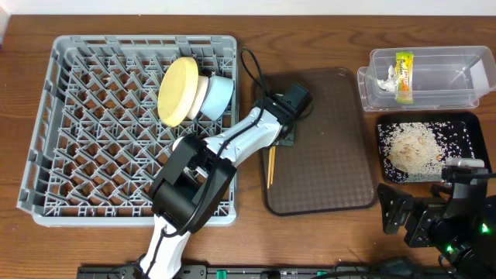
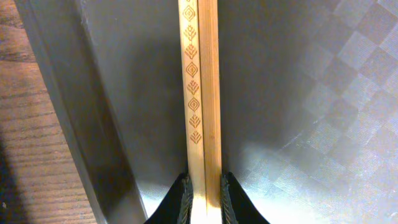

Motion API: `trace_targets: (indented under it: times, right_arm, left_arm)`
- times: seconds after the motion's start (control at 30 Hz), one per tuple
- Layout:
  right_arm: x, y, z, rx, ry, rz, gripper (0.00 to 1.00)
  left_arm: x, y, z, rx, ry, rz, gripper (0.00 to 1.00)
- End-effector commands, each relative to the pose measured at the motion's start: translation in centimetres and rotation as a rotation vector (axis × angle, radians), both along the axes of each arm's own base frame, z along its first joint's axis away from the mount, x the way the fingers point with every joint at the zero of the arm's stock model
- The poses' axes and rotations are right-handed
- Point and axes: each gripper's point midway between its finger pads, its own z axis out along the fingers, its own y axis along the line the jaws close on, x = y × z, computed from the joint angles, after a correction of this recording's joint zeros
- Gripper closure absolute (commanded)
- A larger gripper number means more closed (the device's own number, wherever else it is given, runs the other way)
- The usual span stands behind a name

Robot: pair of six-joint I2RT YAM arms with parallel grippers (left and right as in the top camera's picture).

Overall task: Sort waste into correct bins and load items into the dishwasher
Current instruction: 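Lower the left gripper onto one wooden chopstick and close it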

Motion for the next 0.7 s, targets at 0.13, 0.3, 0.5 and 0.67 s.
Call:
trace_targets:
  times: [0.13, 0.3, 0.5, 0.67]
  right_arm:
    - [0.0, -0.2, 0.6, -0.017, -0.025, 0.002, 0.01]
    - [0.0, -0.2, 0.6, -0.017, -0.025, 0.002, 0.01]
    - [0.0, -0.2, 0.6, -0.018, -0.024, 0.002, 0.01]
    - [0.0, -0.2, 0.6, -0.018, -0.025, 0.002, 0.01]
  left_arm:
    - [0.5, -0.1, 0.3, -0.011, -0.005, 0.000, 0.88]
    - [0.5, -0.1, 0.7, -0.013, -0.012, -0.010, 0.88]
    - [0.6, -0.2, 1.1, -0.020, -0.020, -0.010, 0.88]
    - [1.2, -0.6, 3.2, -0.050, -0.063, -0.023, 0.88]
